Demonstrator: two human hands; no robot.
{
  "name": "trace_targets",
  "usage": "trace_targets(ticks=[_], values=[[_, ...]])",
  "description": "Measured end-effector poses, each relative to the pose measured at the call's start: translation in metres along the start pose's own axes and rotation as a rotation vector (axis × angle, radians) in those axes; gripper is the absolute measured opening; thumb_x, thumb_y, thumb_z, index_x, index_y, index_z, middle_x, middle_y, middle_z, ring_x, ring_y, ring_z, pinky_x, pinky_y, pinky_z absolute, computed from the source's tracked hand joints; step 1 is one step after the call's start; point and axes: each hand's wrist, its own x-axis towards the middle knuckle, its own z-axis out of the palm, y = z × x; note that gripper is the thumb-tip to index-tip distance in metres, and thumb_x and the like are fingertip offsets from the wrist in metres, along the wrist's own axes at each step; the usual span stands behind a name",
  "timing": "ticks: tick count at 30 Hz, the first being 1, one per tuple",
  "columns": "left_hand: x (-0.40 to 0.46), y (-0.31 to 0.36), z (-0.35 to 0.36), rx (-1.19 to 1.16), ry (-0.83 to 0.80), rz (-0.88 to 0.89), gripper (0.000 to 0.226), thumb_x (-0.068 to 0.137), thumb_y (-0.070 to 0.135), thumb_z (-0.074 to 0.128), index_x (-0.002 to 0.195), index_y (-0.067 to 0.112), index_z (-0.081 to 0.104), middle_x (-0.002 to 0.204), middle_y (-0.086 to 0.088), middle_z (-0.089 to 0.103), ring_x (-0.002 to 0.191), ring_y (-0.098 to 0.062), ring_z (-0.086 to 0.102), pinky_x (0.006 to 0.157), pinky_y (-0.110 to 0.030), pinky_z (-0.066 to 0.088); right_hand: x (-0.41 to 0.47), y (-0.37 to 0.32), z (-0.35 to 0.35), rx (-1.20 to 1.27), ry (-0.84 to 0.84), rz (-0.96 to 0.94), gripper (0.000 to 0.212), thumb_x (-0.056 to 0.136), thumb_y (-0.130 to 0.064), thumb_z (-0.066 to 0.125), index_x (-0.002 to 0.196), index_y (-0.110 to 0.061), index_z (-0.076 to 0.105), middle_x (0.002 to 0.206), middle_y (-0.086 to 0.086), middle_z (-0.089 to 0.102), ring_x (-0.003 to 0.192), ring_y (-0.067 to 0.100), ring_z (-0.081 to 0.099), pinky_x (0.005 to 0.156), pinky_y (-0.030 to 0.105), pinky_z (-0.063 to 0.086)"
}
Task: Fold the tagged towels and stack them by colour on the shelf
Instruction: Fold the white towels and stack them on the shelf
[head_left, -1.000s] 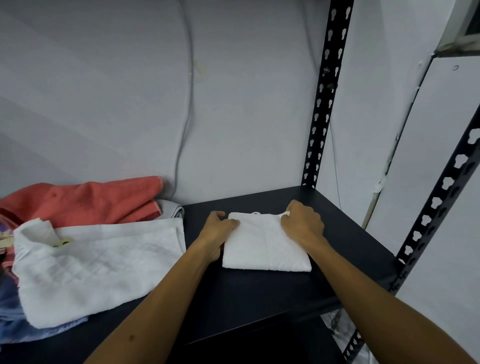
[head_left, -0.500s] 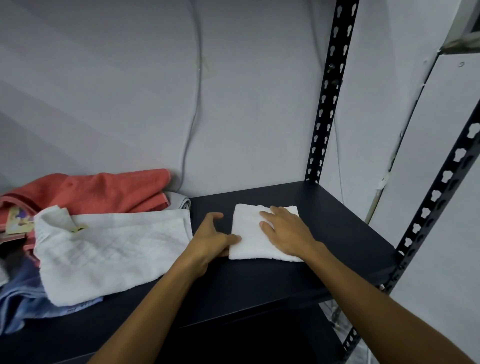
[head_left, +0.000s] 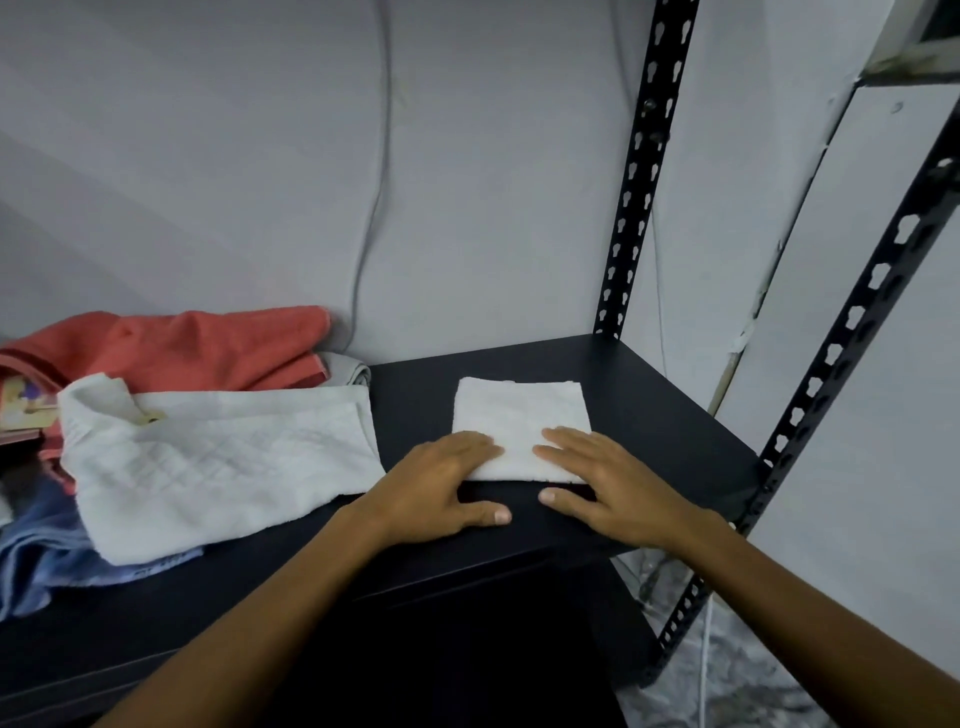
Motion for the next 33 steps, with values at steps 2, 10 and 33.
trace_targets(ticks=[2,10,33], values=[[-0.01,0.0,-0.001,0.0,-0.003,0.024,0.092,0.075,0.079,0.054,0.15,0.028,0.036,0.156,0.006,0.034,0.144,-0.009,0.027,0.119,-0.04,0.025,-0.013,0.003,-0.001,-0.011,-0.037,-0.037,0.084,0.084,-0.083,0.027,0.151,-0.033,0.031,0.16,-0.014,0.018,0.147,0.0,0.009,0.119,0.024,0.007],[-0.063,0.01,0.007,0.061,0.119,0.196,0.07,0.073,0.063,0.061,0.134,0.032,0.055,0.137,0.014,0.053,0.125,-0.004,0.043,0.105,-0.04,0.039,-0.053,-0.003,0.01,-0.138,0.159,-0.369,0.048,0.094,-0.029,0.054,0.141,-0.023,0.046,0.147,0.0,0.048,0.137,0.017,0.042,0.107,0.039,0.039],[0.032,-0.003,-0.018,-1.121,0.309,-0.518,0.027,0.088,0.005,0.069,0.113,0.016,0.067,0.117,-0.012,0.067,0.102,-0.026,0.067,0.092,-0.041,0.056,0.047,-0.008,-0.022,0.992,0.289,0.659,0.014,0.091,-0.008,0.067,0.104,-0.01,0.067,0.116,0.012,0.066,0.098,0.026,0.067,0.084,0.038,0.058]])
